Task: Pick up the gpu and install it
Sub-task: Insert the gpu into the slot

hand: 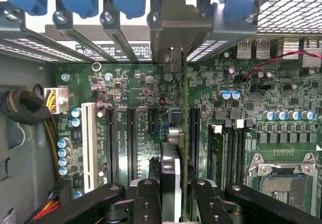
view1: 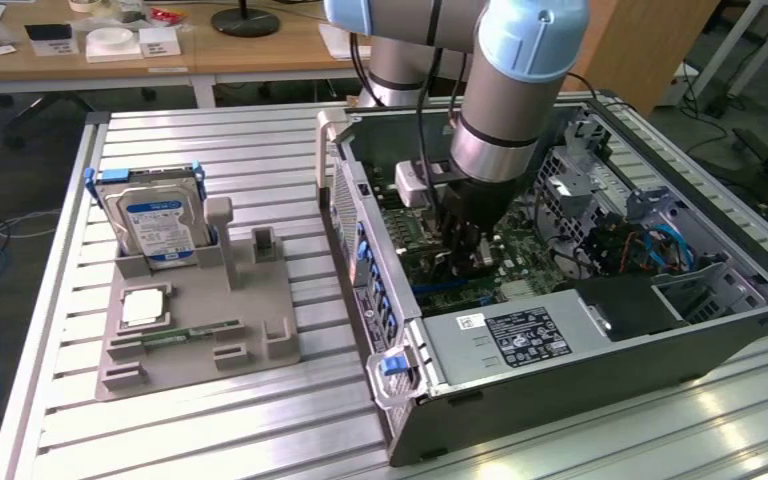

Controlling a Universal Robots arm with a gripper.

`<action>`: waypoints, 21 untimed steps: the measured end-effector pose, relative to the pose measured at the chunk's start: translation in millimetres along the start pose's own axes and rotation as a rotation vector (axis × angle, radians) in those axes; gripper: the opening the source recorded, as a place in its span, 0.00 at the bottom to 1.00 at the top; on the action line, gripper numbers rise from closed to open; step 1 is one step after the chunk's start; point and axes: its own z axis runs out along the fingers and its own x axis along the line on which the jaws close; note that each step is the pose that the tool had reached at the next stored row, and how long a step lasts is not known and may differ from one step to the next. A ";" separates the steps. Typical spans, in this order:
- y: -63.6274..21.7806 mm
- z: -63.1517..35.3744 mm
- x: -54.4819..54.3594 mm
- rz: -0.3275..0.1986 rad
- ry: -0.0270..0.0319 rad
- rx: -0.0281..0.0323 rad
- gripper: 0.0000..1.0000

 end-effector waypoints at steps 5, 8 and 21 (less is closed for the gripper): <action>0.1 4.1 0.1 0.000 0.0001 -0.0001 0.28; 0.1 4.2 0.1 0.000 0.0002 -0.0001 0.28; 0.1 2.8 -0.9 0.000 0.0002 -0.0001 0.28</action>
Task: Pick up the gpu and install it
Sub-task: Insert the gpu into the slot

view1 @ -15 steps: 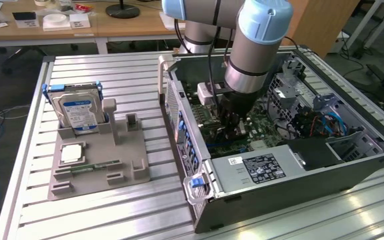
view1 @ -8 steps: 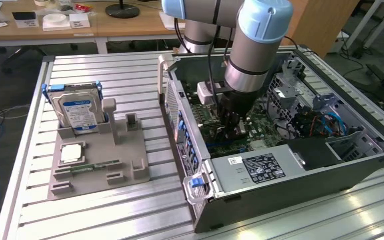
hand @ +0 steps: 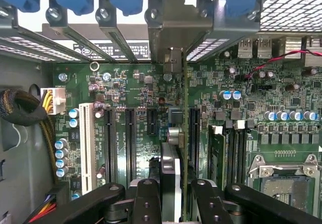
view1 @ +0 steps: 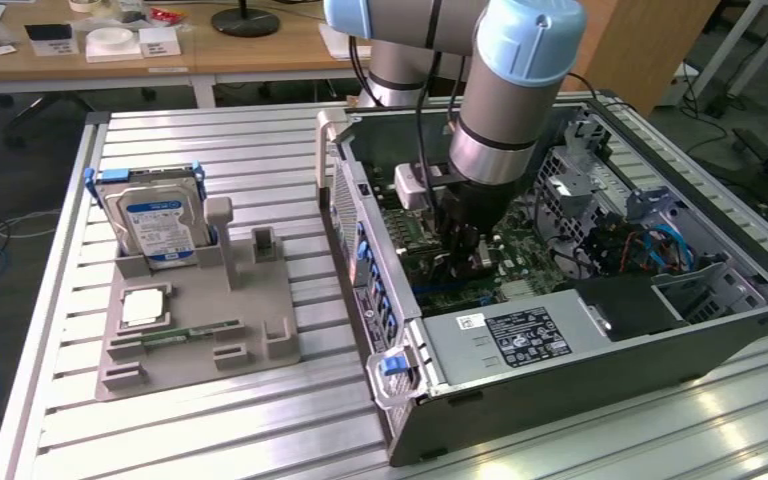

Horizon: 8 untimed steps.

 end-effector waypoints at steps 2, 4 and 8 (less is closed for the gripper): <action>0.0 0.5 -0.1 0.000 0.0001 0.0000 0.28; 0.1 1.5 -0.1 0.000 -0.0001 0.0000 0.28; 0.1 3.9 0.0 0.000 0.0003 -0.0007 0.28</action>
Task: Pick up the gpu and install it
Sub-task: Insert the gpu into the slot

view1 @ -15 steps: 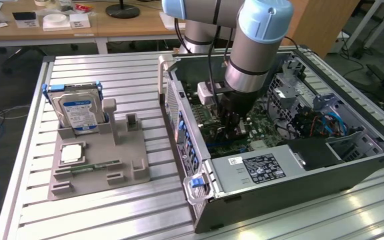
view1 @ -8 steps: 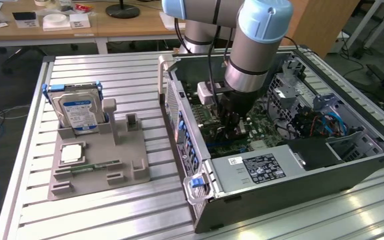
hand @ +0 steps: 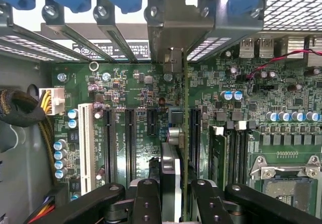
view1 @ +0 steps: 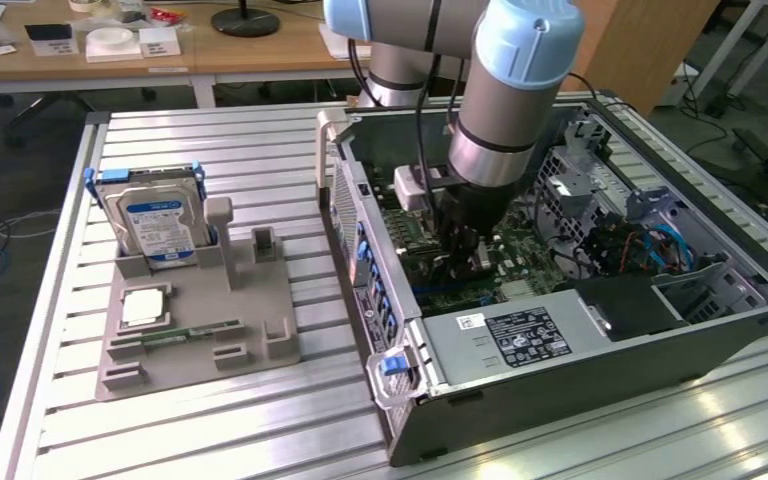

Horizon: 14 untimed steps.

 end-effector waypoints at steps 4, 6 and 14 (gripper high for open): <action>0.0 3.4 0.1 0.000 0.0000 -0.0005 0.28; 0.1 4.0 0.2 0.000 0.0002 -0.0008 0.28; 0.1 9.4 0.3 0.000 -0.0008 -0.0004 0.28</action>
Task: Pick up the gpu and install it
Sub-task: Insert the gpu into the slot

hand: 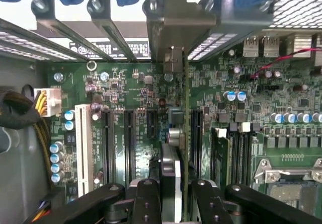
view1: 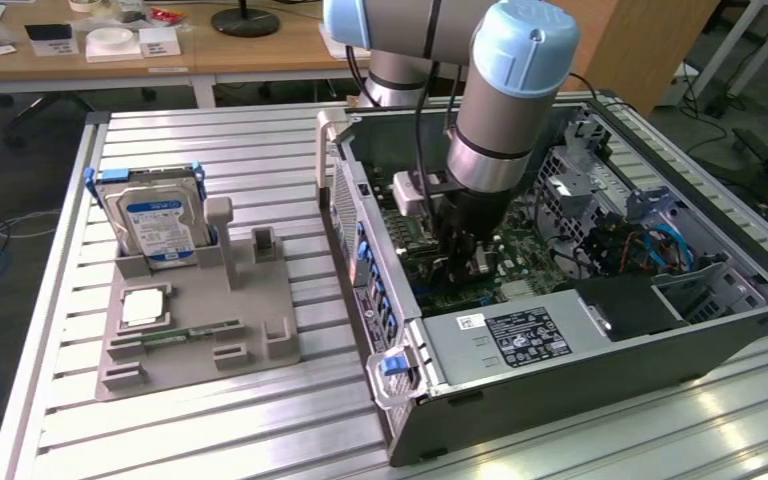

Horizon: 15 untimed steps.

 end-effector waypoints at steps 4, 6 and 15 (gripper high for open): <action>0.0 0.3 -0.1 0.000 -0.0004 0.0001 0.28; 0.1 0.3 -0.1 0.000 -0.0005 0.0001 0.28; -0.2 -19.7 -0.6 0.000 -0.0007 0.0029 0.35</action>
